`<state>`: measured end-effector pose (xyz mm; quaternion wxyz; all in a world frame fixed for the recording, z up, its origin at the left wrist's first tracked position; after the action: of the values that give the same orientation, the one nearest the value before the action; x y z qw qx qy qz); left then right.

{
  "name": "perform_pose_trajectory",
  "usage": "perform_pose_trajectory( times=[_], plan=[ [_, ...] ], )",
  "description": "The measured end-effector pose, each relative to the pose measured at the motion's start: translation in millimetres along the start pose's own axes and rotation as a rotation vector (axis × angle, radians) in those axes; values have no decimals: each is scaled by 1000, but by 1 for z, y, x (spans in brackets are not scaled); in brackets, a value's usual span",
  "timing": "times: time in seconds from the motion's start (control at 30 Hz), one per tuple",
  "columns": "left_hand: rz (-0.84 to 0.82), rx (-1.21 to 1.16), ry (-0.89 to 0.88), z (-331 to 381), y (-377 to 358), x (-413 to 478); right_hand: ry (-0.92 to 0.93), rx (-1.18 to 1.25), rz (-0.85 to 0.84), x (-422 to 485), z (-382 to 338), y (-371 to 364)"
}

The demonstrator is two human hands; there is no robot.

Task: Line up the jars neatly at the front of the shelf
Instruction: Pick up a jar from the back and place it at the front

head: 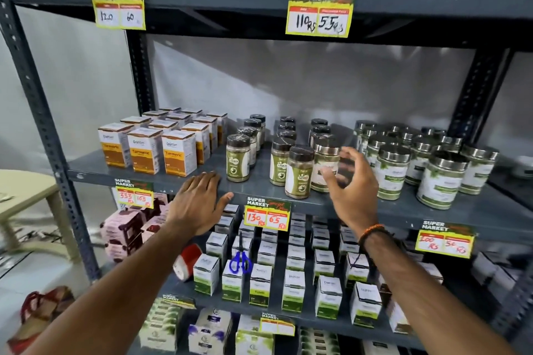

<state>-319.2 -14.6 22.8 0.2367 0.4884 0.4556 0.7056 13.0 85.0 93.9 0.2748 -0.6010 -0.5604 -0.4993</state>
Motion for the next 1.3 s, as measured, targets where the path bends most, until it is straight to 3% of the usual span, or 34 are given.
perform_pose_trajectory(
  times=[0.23, 0.4, 0.77, 1.03, 1.3],
  plan=[
    [33, 5, -4, 0, 1, -2, -248, -92, -342, 5, 52, -33],
    [47, -6, 3, 0, 1, -2, -271, -110, -409, 5, 61, -43],
    [75, -37, -19, 29, 47, -21, -227, -77, -245, 19, 25, 28],
    [284, -253, -188, 174, 171, -38, -217, -63, -89, 41, -1, 152],
    [173, -264, -360, 310, 148, -54, -277, -181, 5, 35, 39, 287]
  ],
)
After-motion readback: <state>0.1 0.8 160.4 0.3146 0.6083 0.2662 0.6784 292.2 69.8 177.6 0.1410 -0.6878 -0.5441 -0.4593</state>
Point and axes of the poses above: each hand's wrist, its own x-axis towards the middle knuckle, its own y-axis out of the back of the hand, z = x × y, the point moved 10 cm from there along x, towards the middle knuckle, and after that the axes turned 13 degrees about y, right-handed, at the moved point
